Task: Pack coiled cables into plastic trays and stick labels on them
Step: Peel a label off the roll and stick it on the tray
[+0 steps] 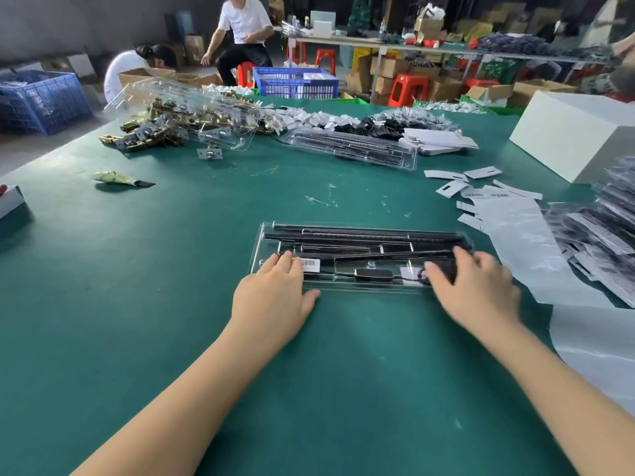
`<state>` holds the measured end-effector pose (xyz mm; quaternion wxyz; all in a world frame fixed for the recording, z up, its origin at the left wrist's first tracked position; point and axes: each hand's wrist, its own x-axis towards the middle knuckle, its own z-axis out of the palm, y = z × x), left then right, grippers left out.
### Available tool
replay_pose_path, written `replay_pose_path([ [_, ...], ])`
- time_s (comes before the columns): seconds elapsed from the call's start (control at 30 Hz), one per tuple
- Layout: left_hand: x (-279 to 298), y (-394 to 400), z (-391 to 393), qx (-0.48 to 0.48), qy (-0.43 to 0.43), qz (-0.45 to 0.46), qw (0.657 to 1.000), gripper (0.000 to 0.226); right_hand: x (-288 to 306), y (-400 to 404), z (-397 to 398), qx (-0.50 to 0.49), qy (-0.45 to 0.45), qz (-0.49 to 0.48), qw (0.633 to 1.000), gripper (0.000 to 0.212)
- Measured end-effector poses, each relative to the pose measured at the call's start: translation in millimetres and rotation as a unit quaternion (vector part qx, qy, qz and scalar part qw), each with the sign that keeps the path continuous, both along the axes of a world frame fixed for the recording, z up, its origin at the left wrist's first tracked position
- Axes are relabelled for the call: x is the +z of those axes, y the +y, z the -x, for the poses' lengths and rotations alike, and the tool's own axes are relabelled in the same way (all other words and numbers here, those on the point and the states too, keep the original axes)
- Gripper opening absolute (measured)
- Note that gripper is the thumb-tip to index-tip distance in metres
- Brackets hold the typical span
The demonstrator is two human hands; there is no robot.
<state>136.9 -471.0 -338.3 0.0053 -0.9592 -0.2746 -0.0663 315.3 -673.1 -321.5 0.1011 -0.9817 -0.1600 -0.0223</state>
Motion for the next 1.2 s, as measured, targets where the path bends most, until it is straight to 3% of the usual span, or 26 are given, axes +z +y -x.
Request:
replay_pose_path([
  [0.07, -0.6, 4.1, -3.1, 0.001, -0.003, 0.008, 1.0, 0.06, 4.4, -17.7, -18.4, -0.023, 0.048, -0.001, 0.999, 0.069],
  [0.17, -1.5, 6.4, -5.9, -0.004, -0.005, 0.027, 1.0, 0.054, 9.7, -24.9, -34.9, -0.022, 0.143, -0.154, 0.977, 0.075],
  [0.23, -1.9, 9.9, -5.1, -0.004, -0.022, 0.033, 0.999, 0.051, 16.3, -23.3, -44.6, -0.071, 0.225, -0.273, 0.933, 0.068],
  [0.33, -0.5, 14.6, -1.5, -0.002, -0.066, 0.051, 0.997, 0.045, 27.7, -27.1, -62.1, -0.122, 0.333, -0.361, 0.862, 0.028],
  [0.53, -0.2, 24.0, 3.5, -0.012, -0.137, 0.142, 0.98, 0.043, 42.0, -43.1, -51.1, -0.029, 0.497, -0.497, 0.711, 0.021],
  [0.6, 0.2, 24.7, 3.2, -0.027, -0.165, 0.191, 0.967, 0.046, 43.8, -45.5, -41.0, -0.016, 0.502, -0.524, 0.688, 0.024],
  [0.67, 2.1, 20.0, 1.6, -0.036, -0.217, 0.245, 0.944, 0.051, 46.9, -47.2, -29.4, -0.003, 0.473, -0.558, 0.682, 0.019],
  [0.73, 4.9, 10.4, -2.8, -0.045, -0.265, 0.24, 0.933, 0.054, 50.3, -50.0, -17.5, 0.033, 0.421, -0.613, 0.668, 0.016],
  [0.8, 10.6, -2.4, -9.6, -0.064, -0.309, 0.292, 0.903, 0.047, 54.6, -52.4, -4.1, 0.121, 0.297, -0.639, 0.7, 0.025],
  [0.87, 25.1, -18.6, -18.3, -0.063, -0.343, 0.48, 0.805, 0.034, 57.1, -54.4, 5.9, 0.241, 0.106, -0.584, 0.768, 0.037],
  [0.93, 41.2, -32.5, -31.9, -0.033, -0.348, 0.67, 0.655, 0.026, 56.9, -52.2, 13.1, 0.329, -0.096, -0.446, 0.827, 0.041],
  [1.0, 54.5, -40.5, -48.5, 0.0, -0.312, 0.774, 0.551, 0.036, 56.4, -45.7, 23.0, 0.372, -0.266, -0.278, 0.845, 0.043],
  [1.03, 59.4, -44.0, -55.9, 0.005, -0.287, 0.797, 0.531, 0.044, 50.9, -43.2, 25.9, 0.403, -0.329, -0.21, 0.828, 0.047],
  [1.1, 63.7, -51.5, -66.1, 0.025, -0.253, 0.81, 0.529, 0.056, 35.6, -39.5, 31.7, 0.446, -0.394, -0.096, 0.798, 0.057],
  [1.2, 55.9, -59.8, -71.4, 0.074, -0.237, 0.788, 0.563, 0.027, 13.3, -42.1, 33.5, 0.444, -0.376, -0.002, 0.813, 0.07],
])
